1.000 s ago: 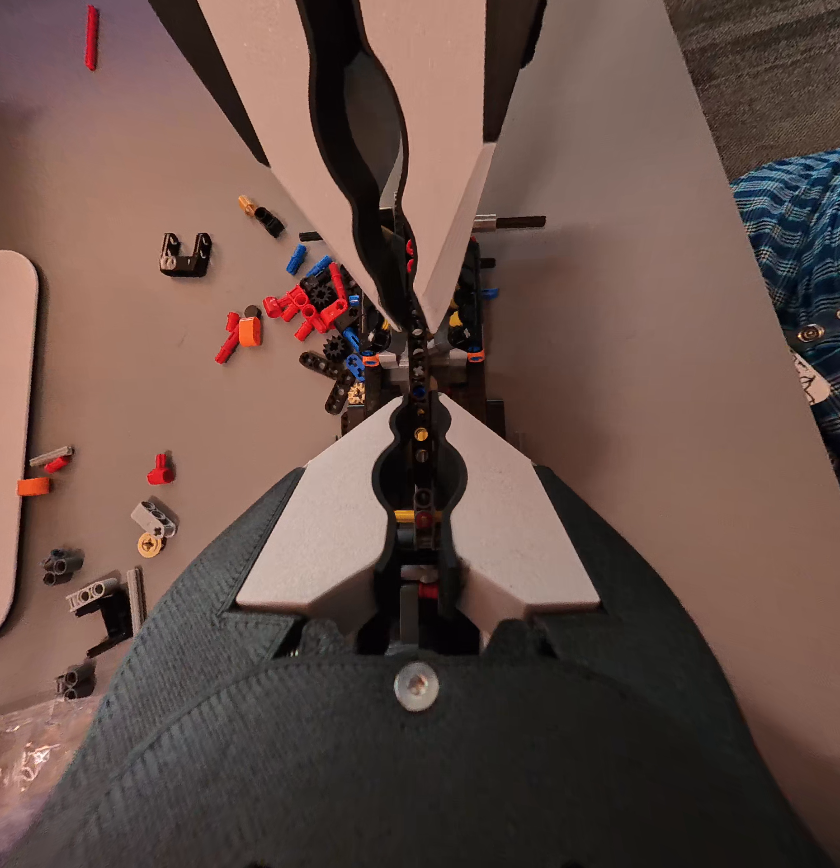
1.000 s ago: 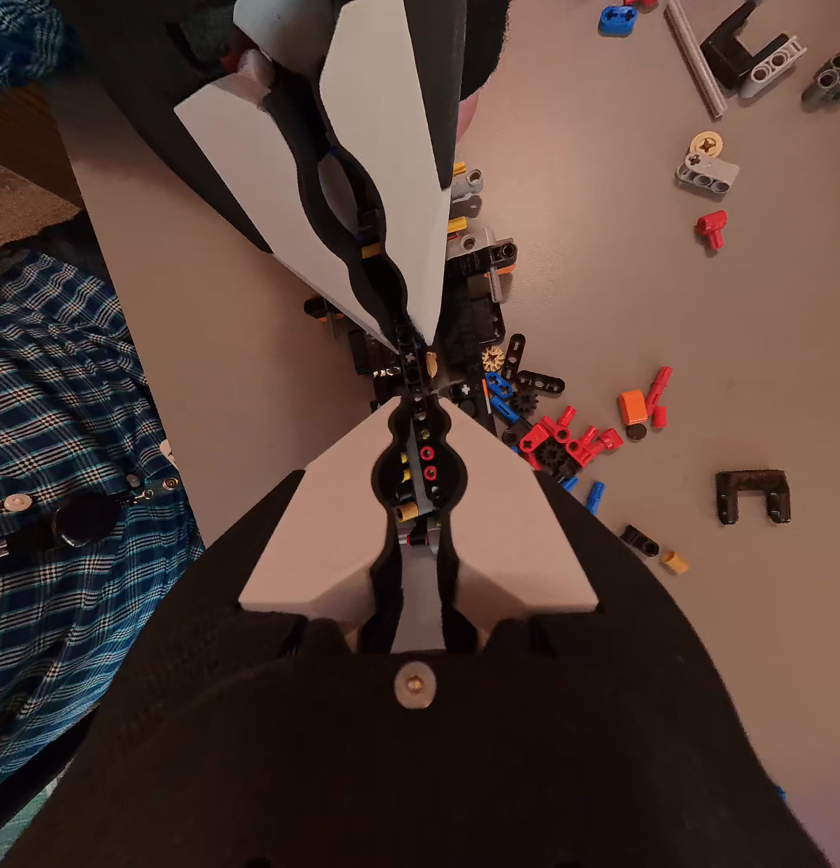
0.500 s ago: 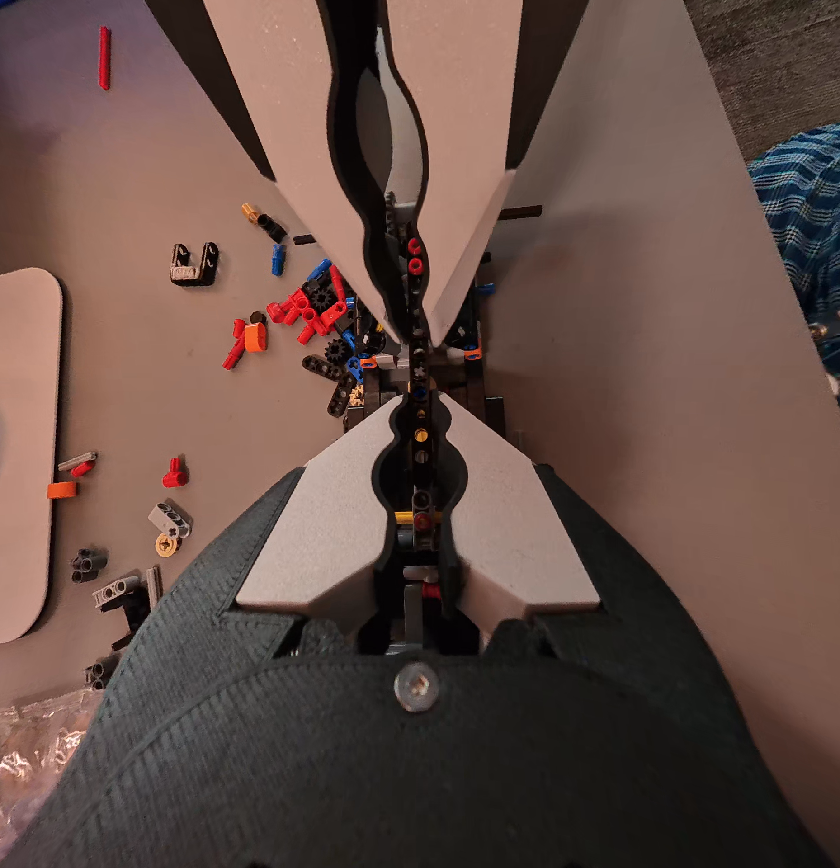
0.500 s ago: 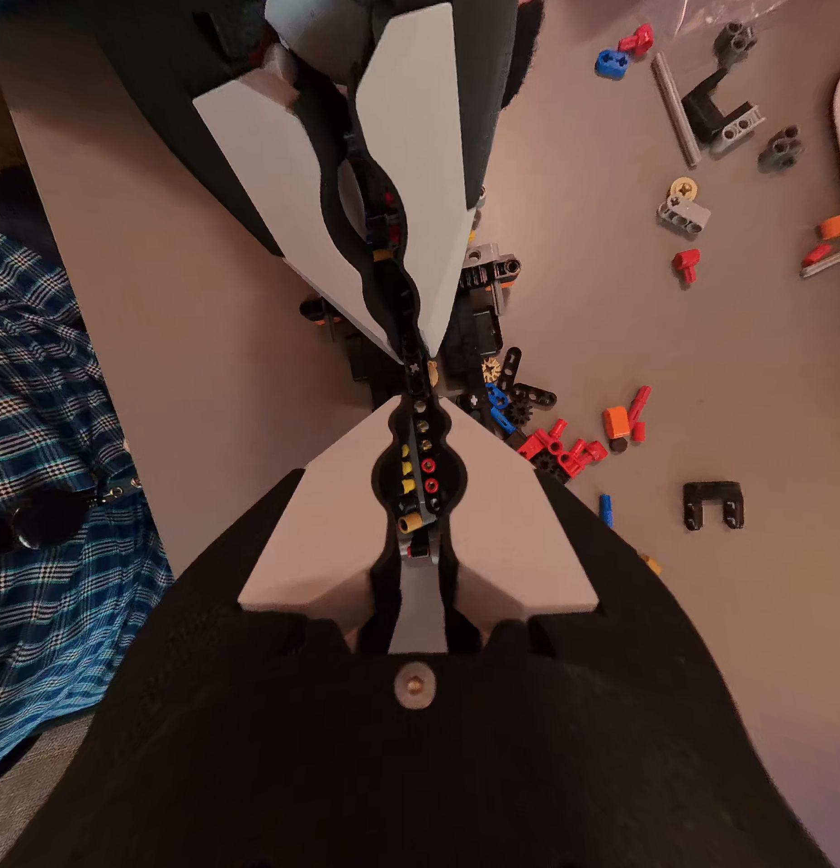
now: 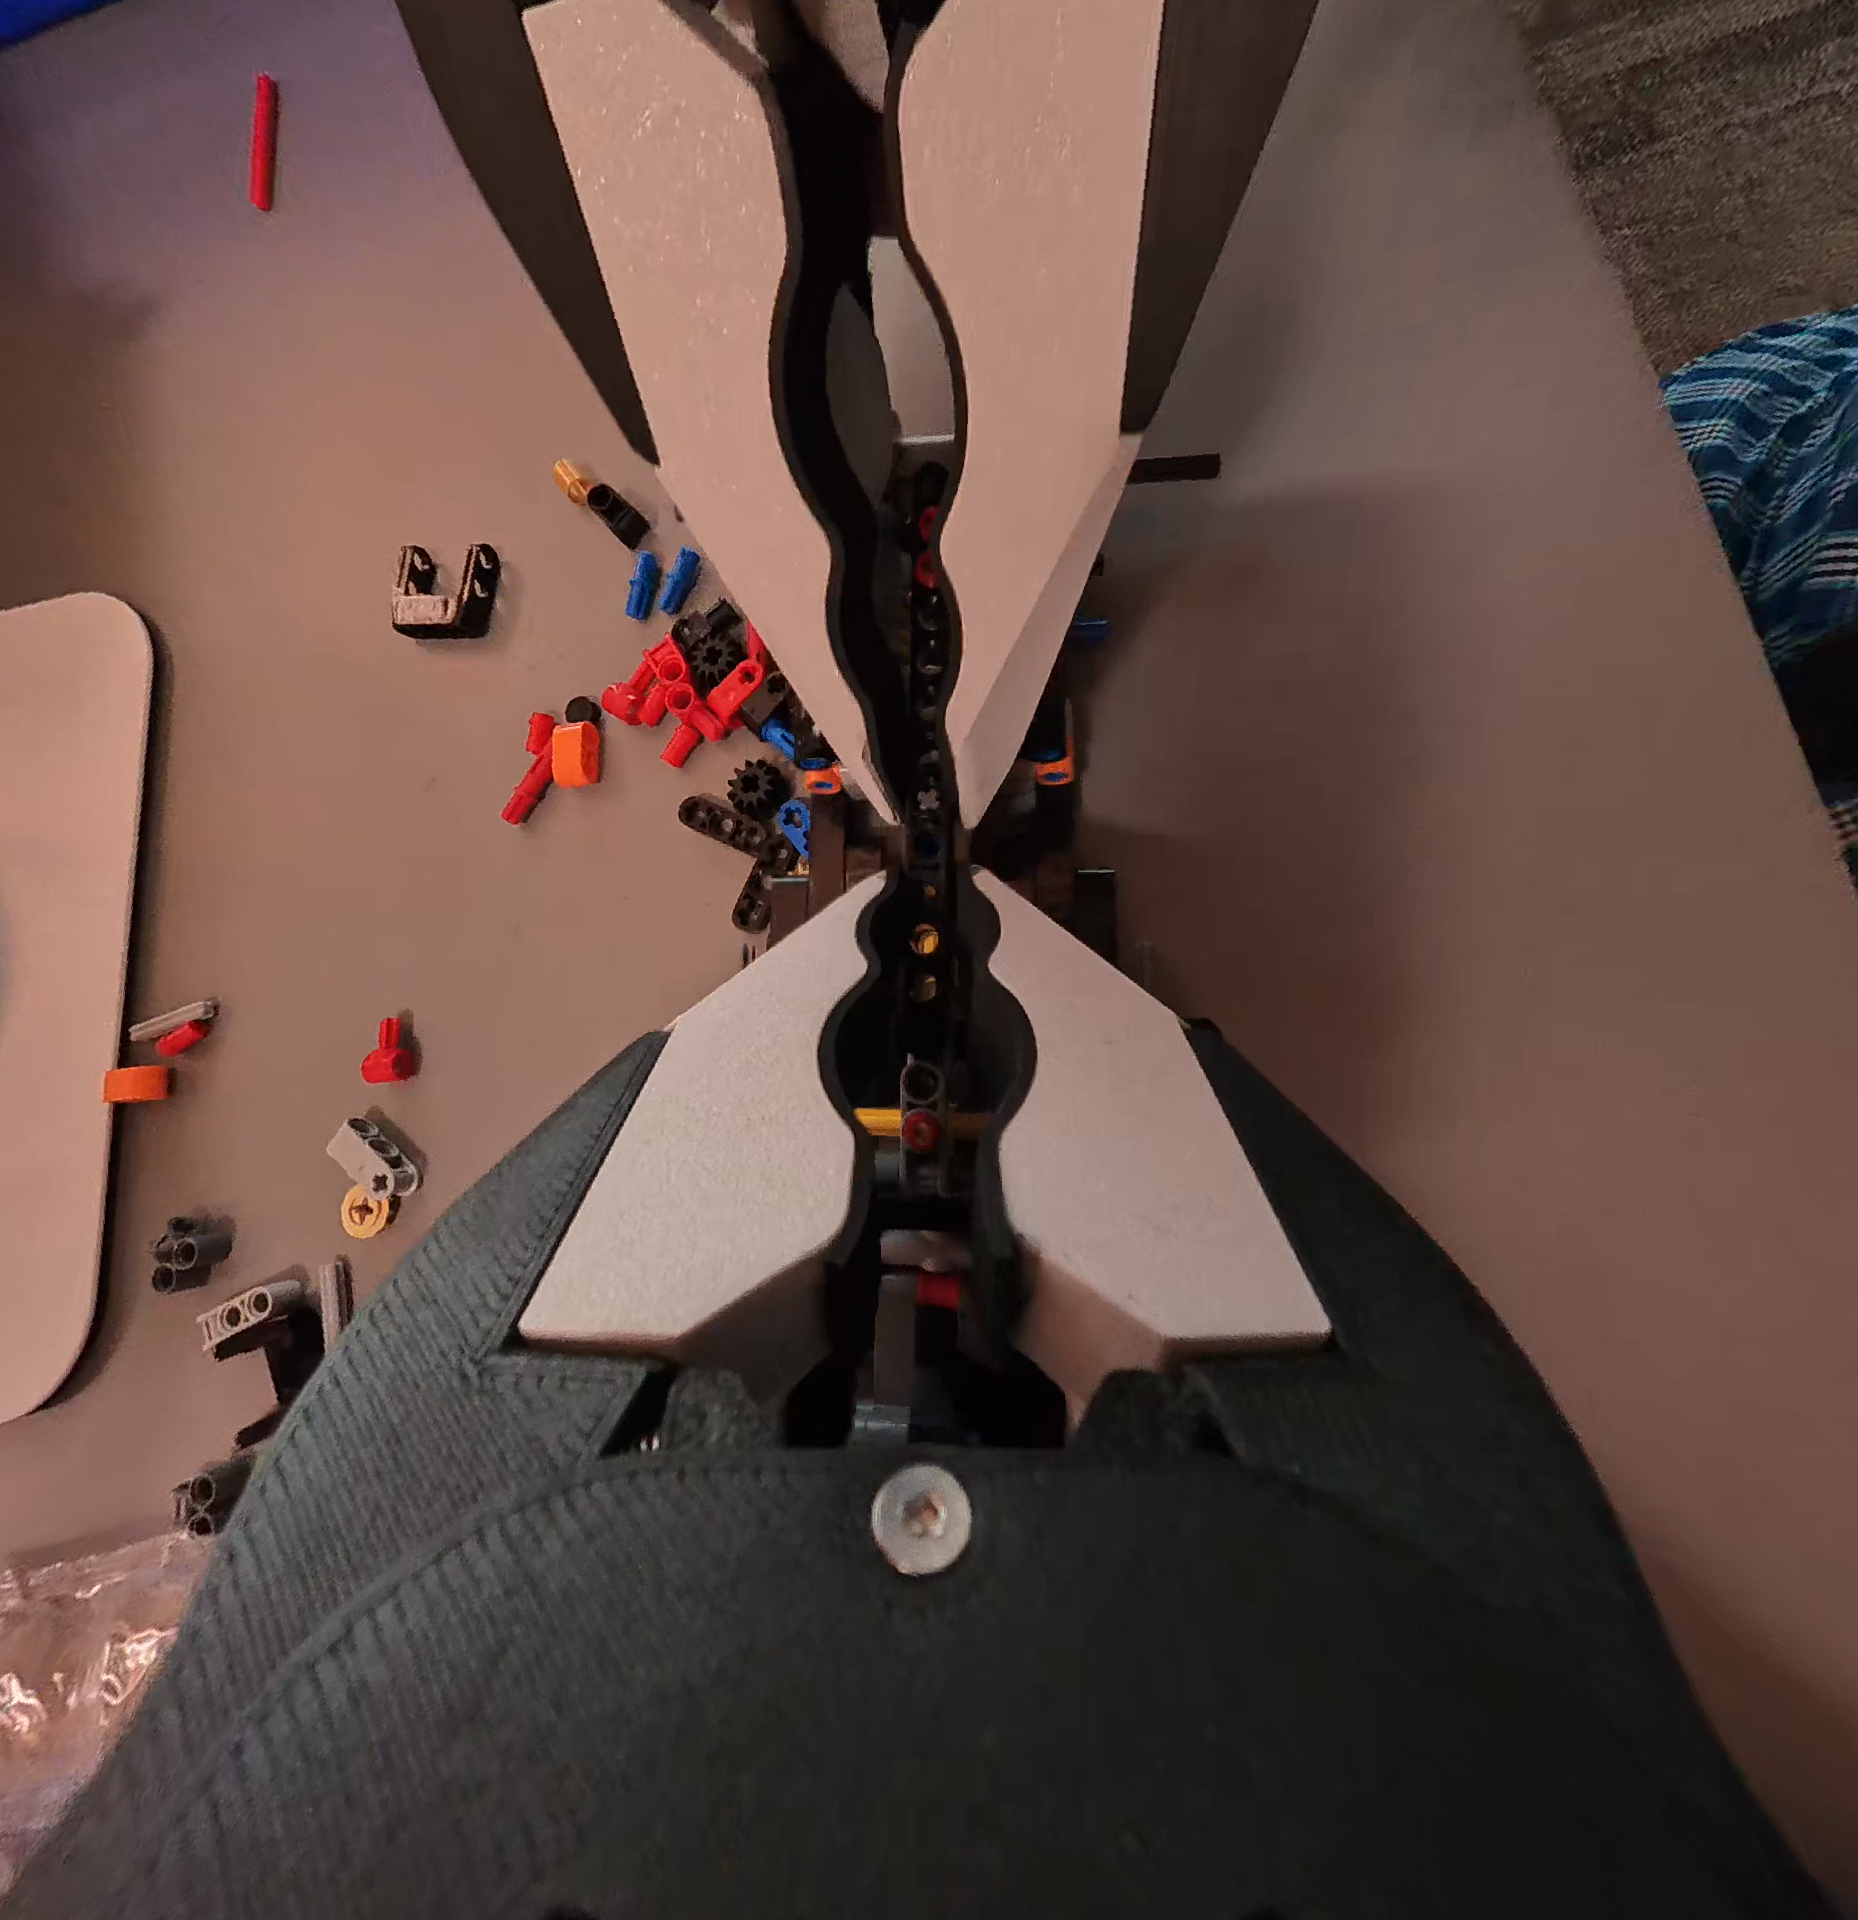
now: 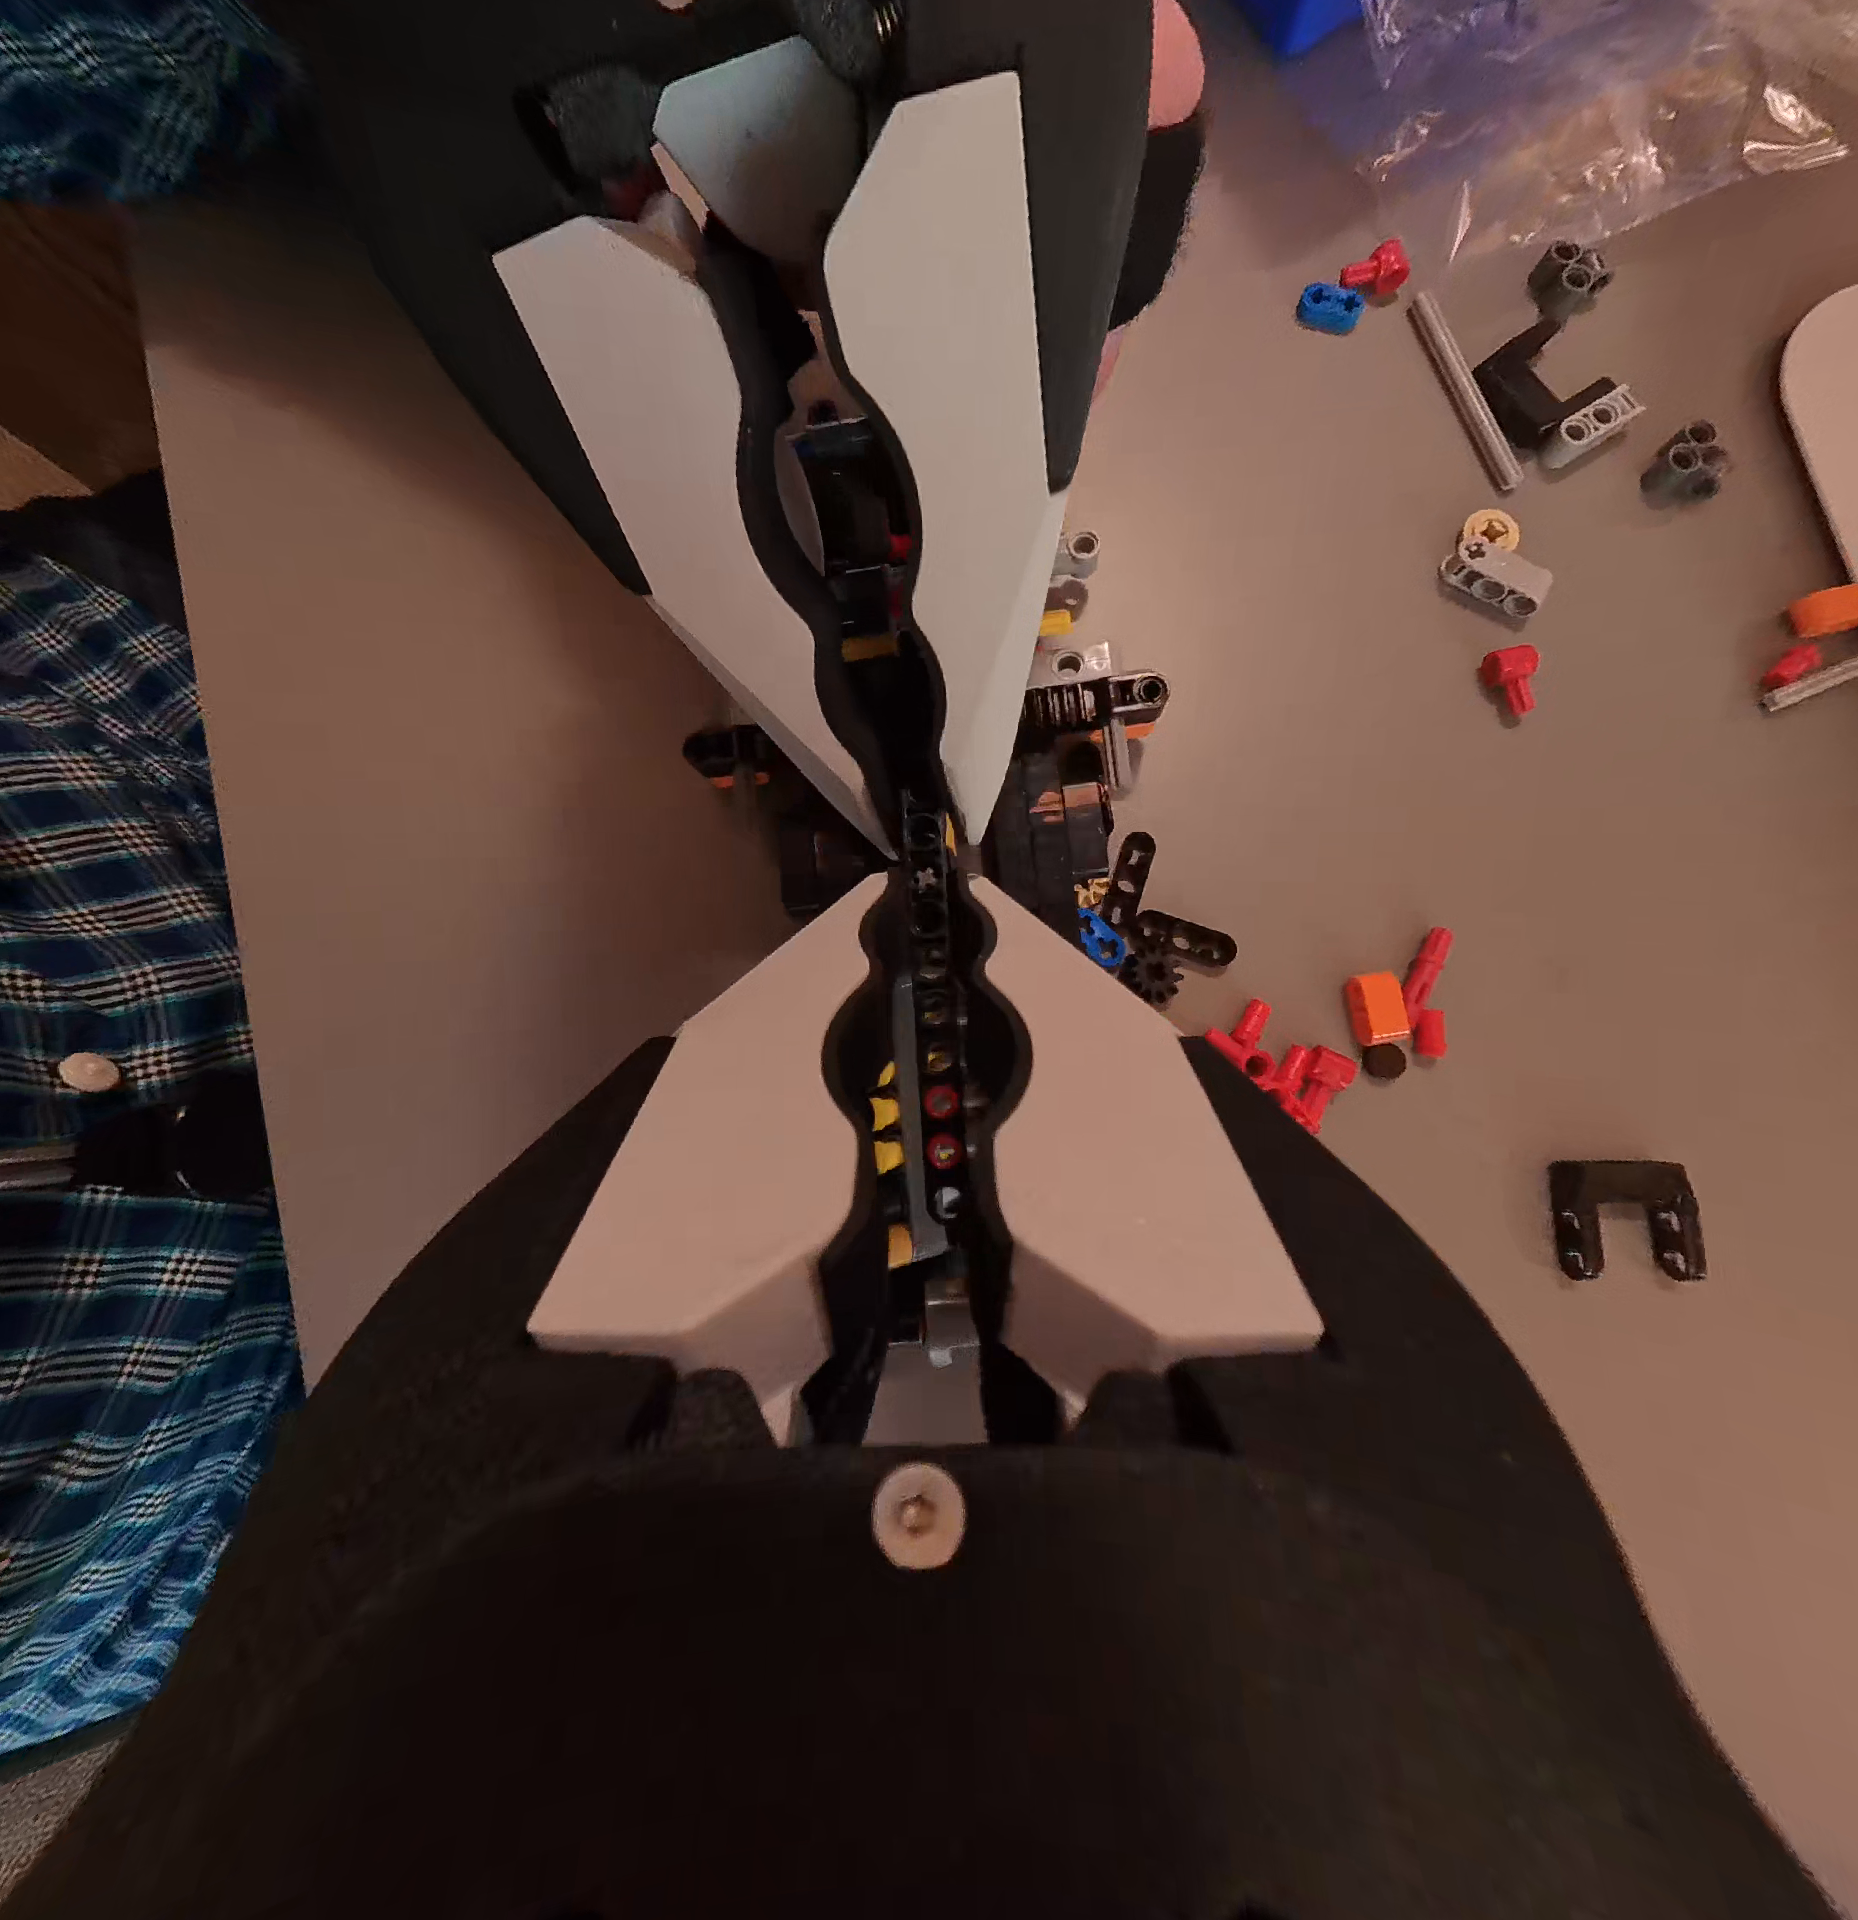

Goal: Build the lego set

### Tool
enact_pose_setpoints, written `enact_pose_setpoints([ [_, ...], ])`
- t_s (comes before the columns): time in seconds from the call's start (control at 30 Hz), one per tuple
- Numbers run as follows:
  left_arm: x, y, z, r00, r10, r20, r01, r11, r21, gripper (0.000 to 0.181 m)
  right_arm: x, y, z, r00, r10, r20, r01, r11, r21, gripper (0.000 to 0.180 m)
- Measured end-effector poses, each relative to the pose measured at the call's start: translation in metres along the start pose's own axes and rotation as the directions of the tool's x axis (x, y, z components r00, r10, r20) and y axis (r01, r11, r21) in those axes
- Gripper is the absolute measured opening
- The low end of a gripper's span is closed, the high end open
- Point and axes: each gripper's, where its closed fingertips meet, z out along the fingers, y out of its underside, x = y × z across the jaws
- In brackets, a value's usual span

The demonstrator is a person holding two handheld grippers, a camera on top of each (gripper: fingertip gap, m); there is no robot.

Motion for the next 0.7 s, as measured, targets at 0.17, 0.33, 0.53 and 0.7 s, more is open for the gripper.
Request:
enact_pose_setpoints([
  [0.17,-0.0005,-0.0001,0.0006,1.0,-0.002,-0.005,0.002,1.0,0.001,0.007,0.0009,-0.0005,0.0,1.0,0.001,0.015,-0.002,1.0,0.013,0.004],
  [0.33,-0.0001,-0.0005,0.0009,1.0,0.014,-0.001,-0.014,1.0,0.0,0.006,0.0002,0.0001,-0.0004,0.999,-0.051,-0.018,0.051,0.999,0.012,0.004],
  [0.53,0.0002,-0.0014,0.0013,0.999,0.038,0.019,-0.038,0.999,-0.002,0.006,-0.0001,0.0007,-0.0014,0.997,-0.06,-0.051,0.061,0.998,0.023,0.004],
  [0.7,0.0002,-0.0032,0.0023,0.998,0.056,0.032,-0.055,0.998,-0.009,0.007,-0.0004,0.0022,-0.0022,0.998,-0.034,-0.053,0.038,0.998,0.058,0.003],
])
